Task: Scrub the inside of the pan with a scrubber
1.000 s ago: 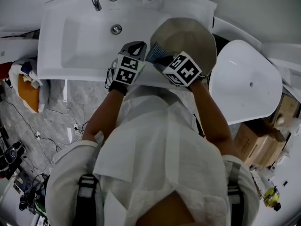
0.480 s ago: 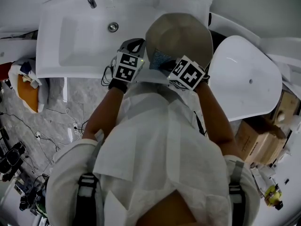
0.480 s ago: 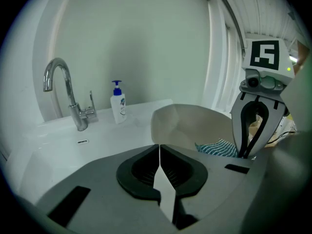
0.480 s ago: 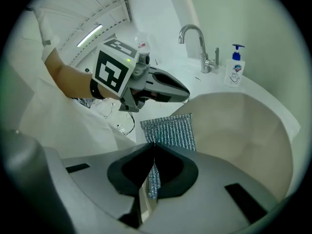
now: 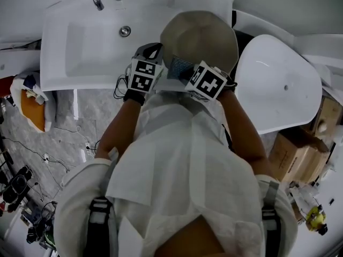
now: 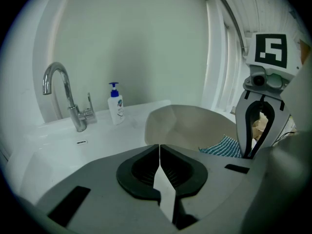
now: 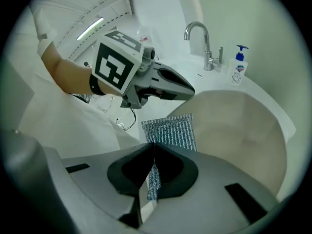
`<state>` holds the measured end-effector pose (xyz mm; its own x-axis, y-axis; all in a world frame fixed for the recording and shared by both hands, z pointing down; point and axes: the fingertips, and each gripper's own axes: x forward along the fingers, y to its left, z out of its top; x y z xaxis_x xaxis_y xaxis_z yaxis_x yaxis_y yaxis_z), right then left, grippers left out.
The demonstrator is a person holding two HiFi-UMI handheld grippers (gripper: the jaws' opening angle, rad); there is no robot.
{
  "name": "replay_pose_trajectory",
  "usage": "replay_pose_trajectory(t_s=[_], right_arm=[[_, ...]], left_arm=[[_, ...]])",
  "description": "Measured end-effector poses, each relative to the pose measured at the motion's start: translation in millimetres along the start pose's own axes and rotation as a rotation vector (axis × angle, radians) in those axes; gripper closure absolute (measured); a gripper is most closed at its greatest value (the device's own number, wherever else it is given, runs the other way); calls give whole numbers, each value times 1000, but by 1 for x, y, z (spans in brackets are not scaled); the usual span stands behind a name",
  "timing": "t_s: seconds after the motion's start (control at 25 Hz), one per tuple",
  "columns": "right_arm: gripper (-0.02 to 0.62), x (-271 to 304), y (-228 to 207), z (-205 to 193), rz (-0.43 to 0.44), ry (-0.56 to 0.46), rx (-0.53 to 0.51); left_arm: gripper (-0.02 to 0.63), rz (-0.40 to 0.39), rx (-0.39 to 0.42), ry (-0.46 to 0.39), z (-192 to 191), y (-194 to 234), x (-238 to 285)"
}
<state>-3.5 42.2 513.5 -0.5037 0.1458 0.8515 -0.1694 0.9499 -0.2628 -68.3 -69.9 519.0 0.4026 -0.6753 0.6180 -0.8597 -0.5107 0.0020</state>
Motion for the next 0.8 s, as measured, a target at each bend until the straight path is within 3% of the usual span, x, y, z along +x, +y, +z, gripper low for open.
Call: replay_pose_trajectory(t_s=[0.2, 0.44, 0.6, 0.8], right_arm=[[581, -13, 5, -32, -36, 6, 69], [580, -22, 3, -43, -126, -13, 98], [581, -33, -8, -62, -211, -14, 112], [581, -56, -34, -96, -330, -27, 215]], left_arm=[[584, -7, 21, -10, 5, -8, 6], [584, -52, 73, -30, 25, -31, 15], [584, -78, 88, -11, 23, -42, 22], [584, -88, 98, 17, 12, -45, 29]])
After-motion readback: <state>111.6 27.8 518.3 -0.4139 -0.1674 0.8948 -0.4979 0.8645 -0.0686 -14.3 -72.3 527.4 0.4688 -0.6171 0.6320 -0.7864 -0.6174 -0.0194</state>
